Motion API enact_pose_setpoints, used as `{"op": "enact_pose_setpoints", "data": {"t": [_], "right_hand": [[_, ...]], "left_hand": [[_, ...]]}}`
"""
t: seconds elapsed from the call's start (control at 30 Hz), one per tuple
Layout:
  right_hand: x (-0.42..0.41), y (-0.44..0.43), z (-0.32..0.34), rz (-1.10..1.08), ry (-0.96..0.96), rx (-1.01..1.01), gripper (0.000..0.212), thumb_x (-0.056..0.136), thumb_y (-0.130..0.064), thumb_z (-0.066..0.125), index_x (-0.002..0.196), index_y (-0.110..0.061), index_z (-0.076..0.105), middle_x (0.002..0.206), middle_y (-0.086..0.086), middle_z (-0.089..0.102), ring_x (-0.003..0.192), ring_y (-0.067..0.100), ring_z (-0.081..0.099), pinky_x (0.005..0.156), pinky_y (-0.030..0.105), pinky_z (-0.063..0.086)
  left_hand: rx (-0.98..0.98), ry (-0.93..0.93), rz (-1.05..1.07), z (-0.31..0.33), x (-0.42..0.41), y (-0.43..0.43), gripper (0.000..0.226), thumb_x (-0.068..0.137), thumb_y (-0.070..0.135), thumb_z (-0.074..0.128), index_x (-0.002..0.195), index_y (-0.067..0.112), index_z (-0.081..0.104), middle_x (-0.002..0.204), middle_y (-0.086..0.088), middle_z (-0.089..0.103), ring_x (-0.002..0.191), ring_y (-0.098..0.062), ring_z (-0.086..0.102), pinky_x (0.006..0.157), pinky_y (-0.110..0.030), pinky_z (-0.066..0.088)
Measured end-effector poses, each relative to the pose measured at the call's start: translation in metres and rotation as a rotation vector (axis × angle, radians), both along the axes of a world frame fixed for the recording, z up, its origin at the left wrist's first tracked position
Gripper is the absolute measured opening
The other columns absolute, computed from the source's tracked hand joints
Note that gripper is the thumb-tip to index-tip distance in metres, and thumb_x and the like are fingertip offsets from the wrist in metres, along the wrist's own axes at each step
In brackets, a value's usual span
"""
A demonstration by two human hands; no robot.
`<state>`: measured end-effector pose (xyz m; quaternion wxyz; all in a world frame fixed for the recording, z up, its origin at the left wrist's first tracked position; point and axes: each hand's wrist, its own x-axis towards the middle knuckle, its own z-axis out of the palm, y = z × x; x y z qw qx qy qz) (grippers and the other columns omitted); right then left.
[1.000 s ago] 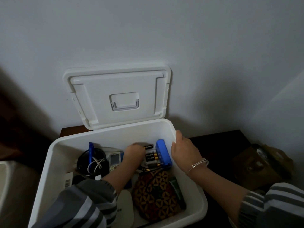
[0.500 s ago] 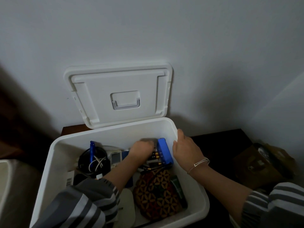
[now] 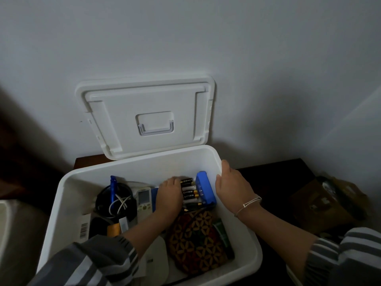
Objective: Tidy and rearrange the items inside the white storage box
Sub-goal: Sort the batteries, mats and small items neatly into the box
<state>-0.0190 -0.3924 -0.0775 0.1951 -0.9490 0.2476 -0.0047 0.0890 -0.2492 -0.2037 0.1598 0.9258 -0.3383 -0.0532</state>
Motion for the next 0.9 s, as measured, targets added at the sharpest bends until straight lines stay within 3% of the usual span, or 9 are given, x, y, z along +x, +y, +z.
{"op": "enact_pose_setpoints", "data": {"t": [0.17, 0.4, 0.57, 0.63, 0.73, 0.9], "right_hand": [[0.001, 0.000, 0.001, -0.009, 0.011, 0.008, 0.042, 0.099, -0.027, 0.035, 0.137, -0.010, 0.028, 0.108, 0.013, 0.057, 0.091, 0.023, 0.056, 0.069, 0.033, 0.047], [0.001, 0.001, 0.001, -0.017, 0.019, -0.021, 0.041, 0.099, -0.024, 0.036, 0.137, -0.009, 0.028, 0.108, 0.013, 0.058, 0.093, 0.025, 0.056, 0.067, 0.032, 0.044], [0.001, 0.000, 0.000, -0.008, 0.010, -0.017, 0.042, 0.099, -0.026, 0.035, 0.137, -0.009, 0.028, 0.107, 0.013, 0.058, 0.084, 0.020, 0.050, 0.064, 0.031, 0.041], [0.001, 0.000, -0.001, -0.010, 0.011, -0.014, 0.041, 0.099, -0.026, 0.035, 0.136, -0.009, 0.028, 0.105, 0.013, 0.058, 0.081, 0.019, 0.048, 0.063, 0.031, 0.040], [0.001, 0.001, 0.000, -0.013, 0.015, -0.005, 0.041, 0.099, -0.025, 0.035, 0.137, -0.009, 0.028, 0.107, 0.014, 0.058, 0.089, 0.024, 0.055, 0.064, 0.031, 0.042], [0.000, 0.002, 0.003, -0.013, 0.025, 0.006, 0.040, 0.099, -0.025, 0.036, 0.135, -0.010, 0.029, 0.108, 0.013, 0.058, 0.093, 0.025, 0.057, 0.071, 0.037, 0.051]], "left_hand": [[0.073, 0.268, 0.132, 0.008, -0.007, -0.012, 0.032, 0.093, 0.014, 0.050, 0.125, 0.009, 0.050, 0.120, -0.011, 0.062, 0.107, -0.025, 0.059, 0.086, -0.033, 0.046], [-0.009, 0.463, 0.098, 0.016, -0.007, -0.019, 0.050, 0.088, 0.001, 0.049, 0.137, 0.010, 0.042, 0.128, -0.015, 0.054, 0.118, -0.030, 0.051, 0.100, -0.041, 0.043], [-0.114, 0.570, 0.194, 0.025, -0.013, -0.002, 0.026, 0.094, -0.002, 0.043, 0.117, 0.001, 0.055, 0.118, -0.019, 0.062, 0.105, -0.027, 0.059, 0.081, -0.025, 0.045], [-0.089, 0.668, 0.227, 0.027, -0.017, 0.000, 0.021, 0.094, -0.003, 0.042, 0.107, 0.002, 0.057, 0.116, -0.020, 0.062, 0.100, -0.025, 0.058, 0.078, -0.027, 0.046], [-0.067, 0.776, 0.255, 0.031, -0.017, -0.003, 0.028, 0.094, -0.005, 0.041, 0.116, -0.006, 0.058, 0.120, -0.024, 0.061, 0.110, -0.034, 0.059, 0.090, -0.037, 0.049], [-0.088, 0.838, 0.334, 0.037, -0.016, -0.013, 0.036, 0.097, -0.001, 0.038, 0.128, -0.008, 0.054, 0.128, -0.025, 0.058, 0.118, -0.036, 0.056, 0.092, -0.034, 0.049]]}}
